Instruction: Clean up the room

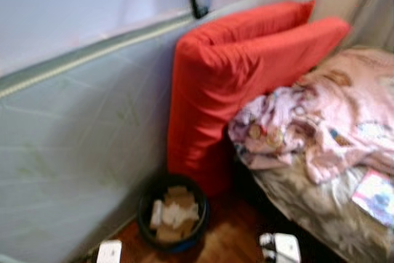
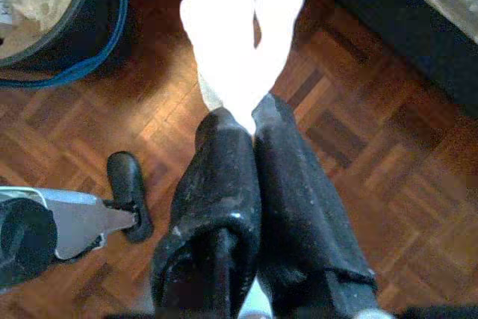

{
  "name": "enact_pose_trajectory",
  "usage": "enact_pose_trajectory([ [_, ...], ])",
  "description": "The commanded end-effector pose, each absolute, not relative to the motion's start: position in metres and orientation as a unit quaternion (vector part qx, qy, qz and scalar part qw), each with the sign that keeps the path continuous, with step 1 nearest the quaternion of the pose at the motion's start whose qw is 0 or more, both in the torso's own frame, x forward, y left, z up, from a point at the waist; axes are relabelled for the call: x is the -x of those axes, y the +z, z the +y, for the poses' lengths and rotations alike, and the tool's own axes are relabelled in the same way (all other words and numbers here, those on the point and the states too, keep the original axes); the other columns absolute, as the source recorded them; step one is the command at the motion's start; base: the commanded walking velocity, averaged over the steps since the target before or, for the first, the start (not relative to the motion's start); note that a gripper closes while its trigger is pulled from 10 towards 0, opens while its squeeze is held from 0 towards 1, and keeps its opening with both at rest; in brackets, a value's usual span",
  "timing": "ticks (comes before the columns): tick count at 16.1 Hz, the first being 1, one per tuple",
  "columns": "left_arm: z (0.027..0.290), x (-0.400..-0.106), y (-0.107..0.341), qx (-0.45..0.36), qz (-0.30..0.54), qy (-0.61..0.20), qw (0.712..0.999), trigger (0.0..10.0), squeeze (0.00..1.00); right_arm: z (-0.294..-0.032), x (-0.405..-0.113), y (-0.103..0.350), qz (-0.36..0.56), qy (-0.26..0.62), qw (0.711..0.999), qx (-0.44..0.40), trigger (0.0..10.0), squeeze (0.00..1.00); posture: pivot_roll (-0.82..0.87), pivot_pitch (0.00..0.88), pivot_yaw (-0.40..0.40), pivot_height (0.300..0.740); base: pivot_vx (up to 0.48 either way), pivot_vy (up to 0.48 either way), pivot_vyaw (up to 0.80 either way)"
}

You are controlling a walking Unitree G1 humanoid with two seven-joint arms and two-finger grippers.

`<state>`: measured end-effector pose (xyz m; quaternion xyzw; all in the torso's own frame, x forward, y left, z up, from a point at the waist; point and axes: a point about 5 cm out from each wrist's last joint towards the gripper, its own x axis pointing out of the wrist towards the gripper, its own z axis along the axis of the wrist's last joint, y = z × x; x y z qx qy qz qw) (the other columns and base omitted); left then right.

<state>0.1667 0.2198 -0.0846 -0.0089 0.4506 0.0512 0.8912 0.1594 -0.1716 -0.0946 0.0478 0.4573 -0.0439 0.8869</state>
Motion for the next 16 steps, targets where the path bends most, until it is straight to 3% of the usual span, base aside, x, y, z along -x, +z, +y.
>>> enact_pose_trajectory([
  [1,0.2178,-0.1624,-0.087,0.007,0.458,0.049,0.888,10.0,0.0,-0.178,-0.1583,-0.0946,0.459,-0.05,0.886,-0.042,10.0,0.0,0.0,0.004,0.033,0.74,0.0,0.334,0.0],
  [16,0.2196,-0.1643,-0.0859,0.006,0.457,0.053,0.888,10.0,0.0,-0.1759,-0.1594,-0.0944,0.458,-0.052,0.886,-0.045,10.0,0.0,0.01,0.015,0.037,0.74,0.0,0.334,0.0],
])
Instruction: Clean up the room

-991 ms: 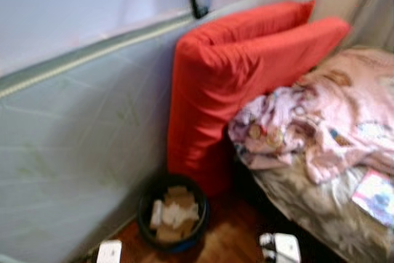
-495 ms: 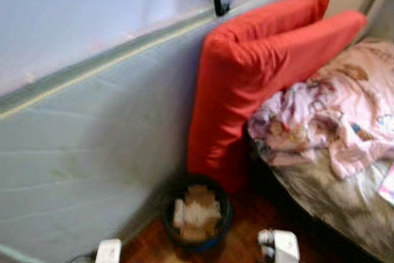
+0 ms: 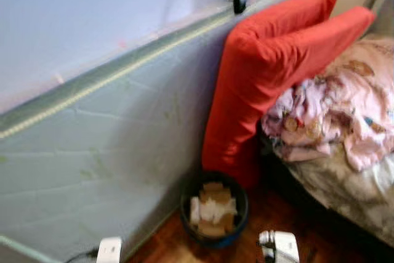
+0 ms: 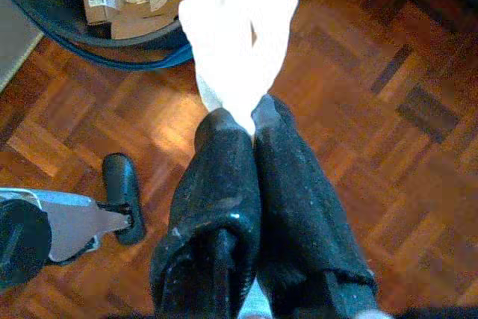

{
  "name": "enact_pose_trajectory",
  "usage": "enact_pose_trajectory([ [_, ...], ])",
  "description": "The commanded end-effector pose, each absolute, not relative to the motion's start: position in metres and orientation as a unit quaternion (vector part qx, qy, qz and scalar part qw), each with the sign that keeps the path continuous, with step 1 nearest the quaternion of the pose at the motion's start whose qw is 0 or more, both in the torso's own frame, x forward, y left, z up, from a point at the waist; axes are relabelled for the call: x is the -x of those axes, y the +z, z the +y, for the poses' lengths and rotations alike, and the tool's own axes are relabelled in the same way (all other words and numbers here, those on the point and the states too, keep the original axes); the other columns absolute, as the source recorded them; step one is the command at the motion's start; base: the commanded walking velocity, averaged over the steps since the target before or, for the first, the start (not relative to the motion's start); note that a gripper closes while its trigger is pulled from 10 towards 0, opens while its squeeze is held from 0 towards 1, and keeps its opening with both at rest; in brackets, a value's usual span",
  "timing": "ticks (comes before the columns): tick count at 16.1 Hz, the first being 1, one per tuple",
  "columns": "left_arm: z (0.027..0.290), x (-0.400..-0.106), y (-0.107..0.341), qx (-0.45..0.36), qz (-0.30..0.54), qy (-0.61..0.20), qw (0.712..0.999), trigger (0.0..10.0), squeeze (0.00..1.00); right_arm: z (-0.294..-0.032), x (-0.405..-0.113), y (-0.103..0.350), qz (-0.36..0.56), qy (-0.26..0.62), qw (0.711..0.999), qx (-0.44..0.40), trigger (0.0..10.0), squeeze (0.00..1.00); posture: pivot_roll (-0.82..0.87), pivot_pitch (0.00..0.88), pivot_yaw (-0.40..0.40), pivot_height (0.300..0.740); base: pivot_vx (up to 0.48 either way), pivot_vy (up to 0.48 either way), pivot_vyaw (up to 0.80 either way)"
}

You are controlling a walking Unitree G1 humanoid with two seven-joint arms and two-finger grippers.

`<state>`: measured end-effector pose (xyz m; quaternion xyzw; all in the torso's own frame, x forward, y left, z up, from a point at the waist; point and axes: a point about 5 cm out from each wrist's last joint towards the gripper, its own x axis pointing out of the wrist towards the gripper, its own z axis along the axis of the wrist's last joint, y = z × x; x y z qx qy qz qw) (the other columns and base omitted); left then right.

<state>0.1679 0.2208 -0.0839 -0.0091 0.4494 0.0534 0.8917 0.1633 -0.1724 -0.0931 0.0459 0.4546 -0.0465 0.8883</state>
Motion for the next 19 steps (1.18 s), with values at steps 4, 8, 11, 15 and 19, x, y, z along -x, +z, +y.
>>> enact_pose_trajectory([
  [4,0.2199,-0.1643,-0.0858,0.004,0.456,0.052,0.888,10.0,0.0,-0.1761,-0.1594,-0.0943,0.458,-0.052,0.886,-0.046,10.0,0.0,0.01,0.016,0.038,0.74,0.0,0.08,0.0],
  [8,0.2192,-0.165,-0.0854,0.008,0.451,0.049,0.891,10.0,0.0,-0.1767,-0.159,-0.0945,0.458,-0.052,0.886,-0.045,10.0,0.0,0.01,0.018,0.036,0.74,0.0,0.0,0.0],
  [11,0.2189,-0.1646,-0.0858,0.011,0.454,0.051,0.89,10.0,0.0,-0.1772,-0.1589,-0.0944,0.459,-0.048,0.886,-0.038,10.0,0.0,0.01,0.015,0.035,0.74,0.0,0.0,0.0],
  [15,0.219,-0.1643,-0.0859,0.007,0.455,0.049,0.889,10.0,0.0,-0.1767,-0.1595,-0.0942,0.459,-0.044,0.887,-0.036,10.0,0.0,0.0,0.008,0.035,0.74,0.0,0.0,0.0],
  [19,0.2188,-0.164,-0.0861,0.007,0.456,0.048,0.889,10.0,0.0,-0.1763,-0.161,-0.0934,0.454,-0.041,0.889,-0.035,10.0,0.0,0.0,0.0,0.037,0.74,0.06,0.0,0.58],
])
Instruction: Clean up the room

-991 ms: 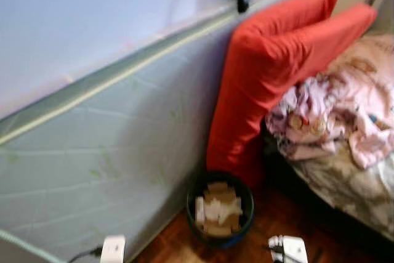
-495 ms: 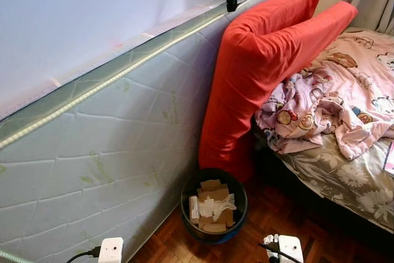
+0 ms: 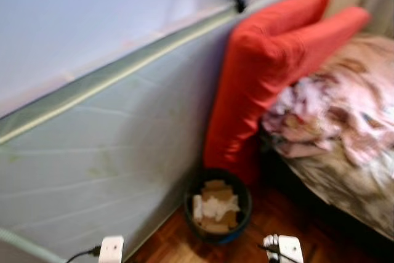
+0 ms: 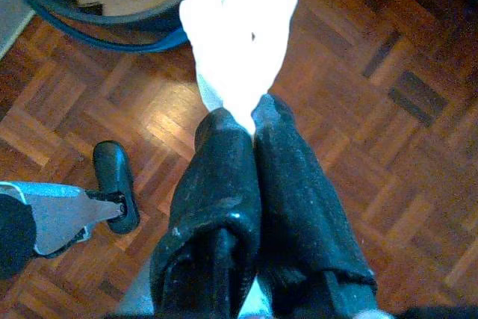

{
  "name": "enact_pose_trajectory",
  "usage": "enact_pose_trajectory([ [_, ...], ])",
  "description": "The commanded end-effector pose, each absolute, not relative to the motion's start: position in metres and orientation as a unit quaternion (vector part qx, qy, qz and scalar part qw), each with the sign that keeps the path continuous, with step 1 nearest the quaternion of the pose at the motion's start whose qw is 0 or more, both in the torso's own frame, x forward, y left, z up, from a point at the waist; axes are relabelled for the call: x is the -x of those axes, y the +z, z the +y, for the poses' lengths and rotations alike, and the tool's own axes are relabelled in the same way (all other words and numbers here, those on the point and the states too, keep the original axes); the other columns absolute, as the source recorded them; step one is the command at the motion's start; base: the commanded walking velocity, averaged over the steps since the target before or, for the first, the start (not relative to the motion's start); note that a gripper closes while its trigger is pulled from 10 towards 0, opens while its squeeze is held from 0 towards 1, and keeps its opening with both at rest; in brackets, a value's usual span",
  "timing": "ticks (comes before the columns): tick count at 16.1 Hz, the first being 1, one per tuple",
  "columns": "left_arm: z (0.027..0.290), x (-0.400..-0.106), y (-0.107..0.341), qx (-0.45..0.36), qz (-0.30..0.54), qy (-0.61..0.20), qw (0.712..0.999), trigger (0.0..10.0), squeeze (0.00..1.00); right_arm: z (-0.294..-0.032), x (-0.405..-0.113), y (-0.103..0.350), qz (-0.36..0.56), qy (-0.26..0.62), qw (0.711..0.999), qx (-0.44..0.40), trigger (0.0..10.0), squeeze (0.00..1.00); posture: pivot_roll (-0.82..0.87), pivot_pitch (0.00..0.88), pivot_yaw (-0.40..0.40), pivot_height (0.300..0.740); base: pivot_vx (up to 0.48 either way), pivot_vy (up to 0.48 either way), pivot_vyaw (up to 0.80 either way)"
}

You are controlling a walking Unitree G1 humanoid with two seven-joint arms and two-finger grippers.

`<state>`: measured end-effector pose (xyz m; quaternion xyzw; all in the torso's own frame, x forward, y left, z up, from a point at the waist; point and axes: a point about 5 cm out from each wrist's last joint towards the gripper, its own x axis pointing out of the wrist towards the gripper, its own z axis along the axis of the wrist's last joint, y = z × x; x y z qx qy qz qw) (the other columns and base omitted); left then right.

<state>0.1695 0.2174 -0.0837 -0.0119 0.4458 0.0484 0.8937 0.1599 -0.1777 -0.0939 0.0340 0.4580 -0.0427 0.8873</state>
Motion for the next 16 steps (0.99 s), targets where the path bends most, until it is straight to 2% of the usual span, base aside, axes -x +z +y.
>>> enact_pose_trajectory([
  [1,0.219,-0.164,-0.086,0.007,0.456,0.048,0.889,10.0,0.0,-0.176,-0.161,-0.093,0.455,-0.04,0.889,-0.036,10.0,0.0,0.0,0.0,0.037,0.74,0.251,0.0,0.0],
  [3,0.219,-0.164,-0.086,0.007,0.456,0.049,0.889,10.0,0.0,-0.176,-0.161,-0.094,0.456,-0.041,0.888,-0.038,10.0,0.0,0.0,0.0,0.035,0.74,0.264,0.0,0.0],
  [5,0.207,-0.186,-0.078,0.009,0.426,0.038,0.904,10.0,0.0,-0.177,-0.161,-0.093,0.456,-0.041,0.888,-0.036,10.0,0.0,0.0,0.002,0.033,0.74,0.27,0.0,0.0],
  [6,0.206,-0.187,-0.078,0.009,0.426,0.038,0.904,10.0,0.0,-0.177,-0.162,-0.093,0.454,-0.037,0.89,-0.03,10.0,0.0,0.0,0.002,0.033,0.74,0.266,0.0,0.0],
  [10,0.209,-0.18,-0.081,0.009,0.439,0.044,0.897,10.0,0.0,-0.177,-0.16,-0.094,0.457,-0.033,0.888,-0.026,10.0,0.0,0.01,0.011,0.032,0.74,0.269,0.0,0.8],
  [14,0.22,-0.165,-0.086,0.006,0.462,0.055,0.885,10.0,0.0,-0.177,-0.159,-0.094,0.457,-0.022,0.889,-0.025,10.0,0.0,0.01,0.013,0.033,0.74,0.268,0.0,0.11],
  [16,0.225,-0.16,-0.087,0.005,0.469,0.06,0.881,10.0,0.0,-0.179,-0.159,-0.094,0.457,-0.024,0.889,-0.023,10.0,0.0,0.01,0.014,0.032,0.74,0.133,0.0,0.8],
])
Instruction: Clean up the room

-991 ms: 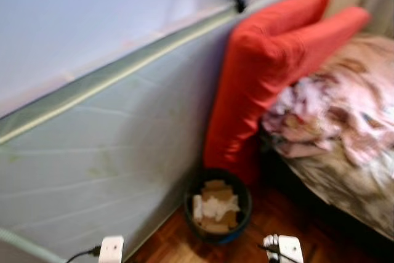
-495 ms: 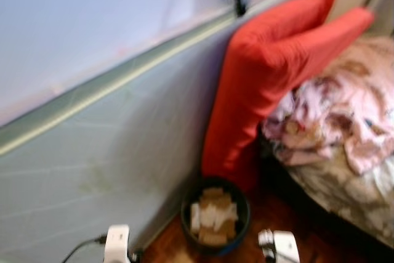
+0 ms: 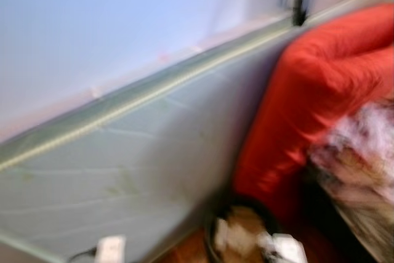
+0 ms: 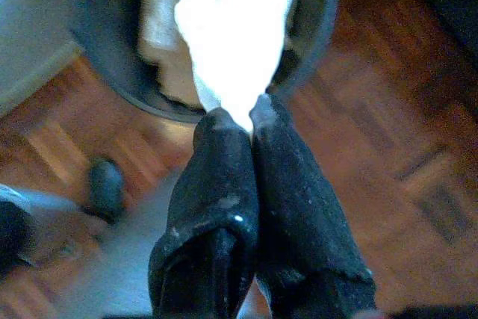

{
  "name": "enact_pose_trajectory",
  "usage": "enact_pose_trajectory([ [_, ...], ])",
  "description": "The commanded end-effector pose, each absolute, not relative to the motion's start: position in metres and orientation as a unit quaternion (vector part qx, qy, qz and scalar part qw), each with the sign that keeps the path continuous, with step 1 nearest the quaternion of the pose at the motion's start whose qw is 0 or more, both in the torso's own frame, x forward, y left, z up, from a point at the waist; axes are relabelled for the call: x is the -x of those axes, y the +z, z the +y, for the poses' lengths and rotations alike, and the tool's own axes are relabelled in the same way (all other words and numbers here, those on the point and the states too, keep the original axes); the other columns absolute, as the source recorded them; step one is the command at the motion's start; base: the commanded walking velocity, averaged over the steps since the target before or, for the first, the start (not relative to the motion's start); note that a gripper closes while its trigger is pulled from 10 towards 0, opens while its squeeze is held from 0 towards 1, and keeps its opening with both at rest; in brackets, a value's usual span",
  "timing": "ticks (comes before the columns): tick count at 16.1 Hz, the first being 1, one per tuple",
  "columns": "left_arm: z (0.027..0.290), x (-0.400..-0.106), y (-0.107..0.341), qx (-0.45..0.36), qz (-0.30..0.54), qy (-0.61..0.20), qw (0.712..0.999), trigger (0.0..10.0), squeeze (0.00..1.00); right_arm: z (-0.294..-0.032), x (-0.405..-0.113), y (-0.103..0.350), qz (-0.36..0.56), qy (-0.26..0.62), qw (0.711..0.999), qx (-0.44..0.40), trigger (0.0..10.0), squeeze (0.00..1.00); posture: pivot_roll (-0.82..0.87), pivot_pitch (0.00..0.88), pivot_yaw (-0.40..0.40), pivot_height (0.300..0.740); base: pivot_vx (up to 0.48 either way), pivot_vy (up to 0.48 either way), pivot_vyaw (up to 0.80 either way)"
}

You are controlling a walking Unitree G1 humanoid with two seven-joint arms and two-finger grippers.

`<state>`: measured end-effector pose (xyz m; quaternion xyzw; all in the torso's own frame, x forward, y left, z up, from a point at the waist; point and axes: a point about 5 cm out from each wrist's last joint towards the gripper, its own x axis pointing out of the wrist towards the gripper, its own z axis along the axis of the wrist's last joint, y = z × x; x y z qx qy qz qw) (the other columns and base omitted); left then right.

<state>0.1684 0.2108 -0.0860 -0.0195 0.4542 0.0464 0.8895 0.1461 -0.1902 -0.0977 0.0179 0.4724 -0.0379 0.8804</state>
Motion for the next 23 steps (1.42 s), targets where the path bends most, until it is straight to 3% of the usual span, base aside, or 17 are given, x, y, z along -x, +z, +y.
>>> enact_pose_trajectory([
  [1,0.227,-0.158,-0.088,0.006,0.471,0.061,0.88,10.0,0.0,-0.179,-0.158,-0.094,0.457,-0.027,0.888,-0.026,10.0,0.0,0.01,0.014,0.032,0.74,0.0,0.0,0.8],
  [5,0.217,-0.166,-0.086,0.007,0.457,0.05,0.888,10.0,0.0,-0.183,-0.166,-0.09,0.443,-0.047,0.895,-0.036,10.0,0.0,0.01,0.018,0.032,0.74,0.0,0.0,0.0],
  [12,0.218,-0.193,-0.07,0.018,0.382,0.047,0.923,10.0,0.0,-0.183,-0.222,-0.059,0.339,-0.049,0.938,-0.049,10.0,0.0,0.0,0.018,0.037,0.74,0.0,0.0,0.0],
  [13,0.217,-0.216,-0.055,0.018,0.331,0.036,0.943,10.0,0.0,-0.183,-0.234,-0.049,0.307,-0.047,0.949,-0.054,10.0,0.0,0.0,0.009,0.037,0.74,0.0,0.0,0.0],
  [18,0.203,-0.235,-0.036,0.025,0.23,0.013,0.973,10.0,0.0,-0.189,-0.236,-0.042,0.26,-0.066,0.962,-0.052,10.0,0.0,-0.01,0.0,0.033,0.74,0.0,0.0,0.0],
  [23,0.205,-0.233,-0.021,0.029,0.141,0.029,0.989,10.0,0.0,-0.187,-0.241,-0.034,0.216,-0.057,0.973,-0.06,10.0,0.0,-0.01,0.0,0.021,0.74,0.0,0.0,0.0],
])
